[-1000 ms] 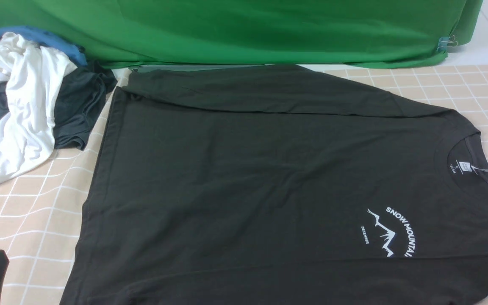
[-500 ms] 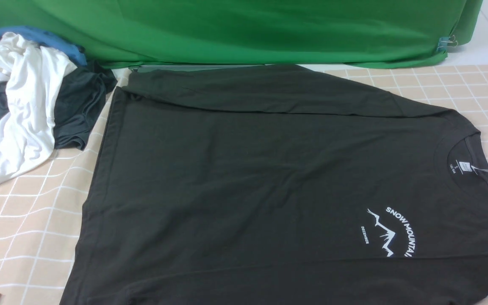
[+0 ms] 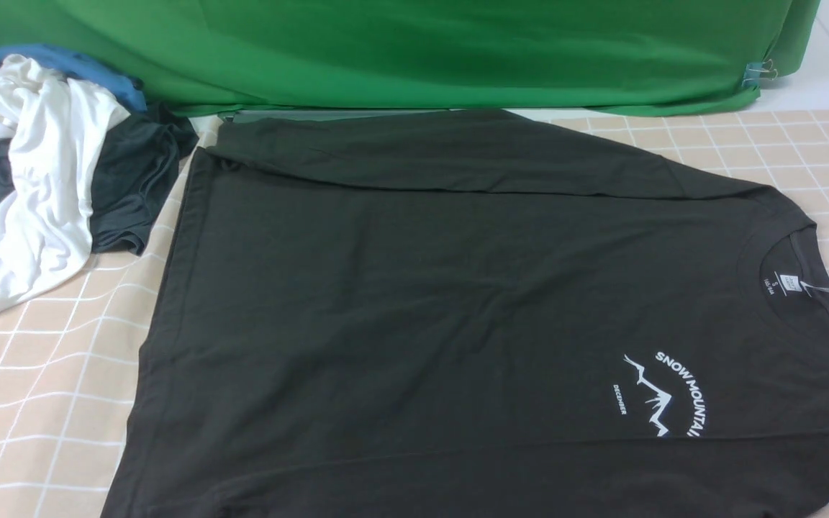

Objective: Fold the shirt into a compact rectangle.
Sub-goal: 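Grasp the left edge of the dark T-shirt lying flat on the table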

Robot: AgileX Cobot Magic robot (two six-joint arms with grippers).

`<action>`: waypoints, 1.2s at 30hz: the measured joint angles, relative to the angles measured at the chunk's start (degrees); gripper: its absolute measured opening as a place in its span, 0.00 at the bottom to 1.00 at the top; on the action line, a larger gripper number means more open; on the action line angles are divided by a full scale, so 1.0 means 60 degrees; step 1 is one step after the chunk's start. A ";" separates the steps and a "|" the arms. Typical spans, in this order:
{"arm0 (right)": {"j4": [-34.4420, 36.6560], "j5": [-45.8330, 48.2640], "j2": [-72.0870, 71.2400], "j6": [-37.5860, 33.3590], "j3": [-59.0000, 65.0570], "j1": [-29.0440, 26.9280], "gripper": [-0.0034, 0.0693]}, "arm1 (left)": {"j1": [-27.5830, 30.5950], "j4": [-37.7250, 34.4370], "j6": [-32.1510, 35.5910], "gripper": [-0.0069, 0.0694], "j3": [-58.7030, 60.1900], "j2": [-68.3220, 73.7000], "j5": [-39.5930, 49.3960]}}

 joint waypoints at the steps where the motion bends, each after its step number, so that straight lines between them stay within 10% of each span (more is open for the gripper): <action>1: 0.0249 -0.0560 0.0000 0.0771 0.0000 0.0000 0.38 | 0.0000 0.0385 -0.0236 0.12 -0.0557 0.0180 0.0949; 5: 0.0636 -0.2035 0.0000 0.3344 0.0000 -0.0017 0.38 | 0.0000 0.0912 0.1604 0.12 -0.3011 0.2322 0.5936; 13: 0.0671 -0.2953 0.0000 0.3772 0.0000 -0.0017 0.38 | 0.0000 -0.0885 0.6015 0.12 -0.4420 0.6527 1.0788; 21: 0.0065 0.1101 0.0630 0.2625 -0.2723 -0.0017 0.11 | -0.0485 -0.1864 0.7589 0.11 -0.3369 0.8099 1.0963; 26: -0.0051 0.4802 0.3042 0.0597 -0.5268 -0.0017 0.10 | -0.1970 -0.1773 0.6889 0.11 -0.3006 0.8532 1.0829; 36: 0.0989 0.7183 0.5969 -0.1345 -0.6999 -0.0017 0.10 | -0.3584 -0.0879 0.6516 0.15 -0.3006 1.0695 0.9418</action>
